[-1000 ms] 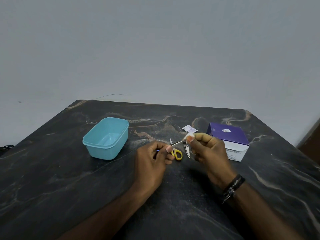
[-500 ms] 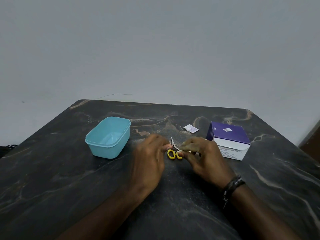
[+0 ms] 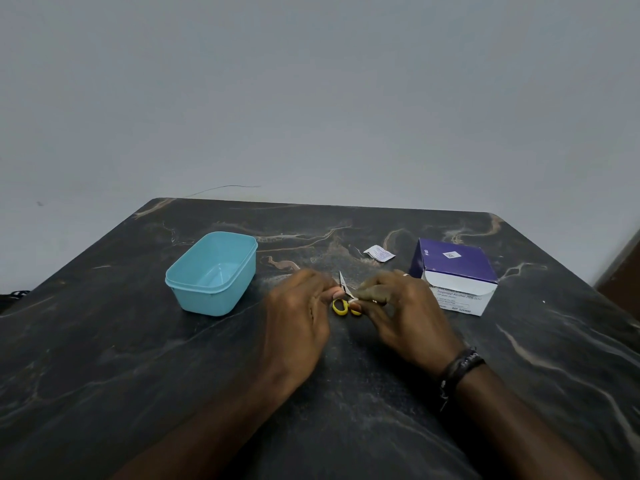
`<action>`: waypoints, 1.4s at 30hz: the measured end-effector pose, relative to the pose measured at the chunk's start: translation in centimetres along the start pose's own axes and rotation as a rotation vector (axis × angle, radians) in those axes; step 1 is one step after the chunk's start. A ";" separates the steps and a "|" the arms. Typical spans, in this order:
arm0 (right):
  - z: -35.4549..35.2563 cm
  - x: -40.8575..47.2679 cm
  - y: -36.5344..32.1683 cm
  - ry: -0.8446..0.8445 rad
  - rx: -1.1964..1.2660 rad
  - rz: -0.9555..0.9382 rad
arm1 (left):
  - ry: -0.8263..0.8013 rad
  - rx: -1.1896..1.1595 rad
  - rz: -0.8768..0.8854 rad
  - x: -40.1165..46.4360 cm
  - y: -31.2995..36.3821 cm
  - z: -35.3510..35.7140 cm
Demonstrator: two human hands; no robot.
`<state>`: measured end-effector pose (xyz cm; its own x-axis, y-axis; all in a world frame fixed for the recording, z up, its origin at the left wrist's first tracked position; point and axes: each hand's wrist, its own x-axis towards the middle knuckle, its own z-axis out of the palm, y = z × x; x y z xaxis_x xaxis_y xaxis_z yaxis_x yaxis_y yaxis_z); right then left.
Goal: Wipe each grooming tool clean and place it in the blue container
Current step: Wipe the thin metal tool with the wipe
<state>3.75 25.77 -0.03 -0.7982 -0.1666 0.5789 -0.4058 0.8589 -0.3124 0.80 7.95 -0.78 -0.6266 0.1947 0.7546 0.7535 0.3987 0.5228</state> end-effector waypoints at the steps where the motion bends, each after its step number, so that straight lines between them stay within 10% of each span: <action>1: 0.1 0.0 -0.3 0.012 0.002 -0.014 | -0.008 -0.002 -0.002 -0.1 0.0 0.1; 13: -0.1 -0.3 0.0 0.097 -0.231 -0.055 | 0.052 -0.290 -0.486 0.3 0.2 0.2; 42: -0.6 0.3 0.8 0.189 0.125 0.248 | 0.065 -0.521 -0.750 0.7 0.5 0.4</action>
<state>3.44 26.70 0.33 -0.7875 0.1428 0.5996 -0.2705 0.7940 -0.5444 0.61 8.65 -0.13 -0.9874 -0.0096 0.1577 0.1580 -0.0577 0.9857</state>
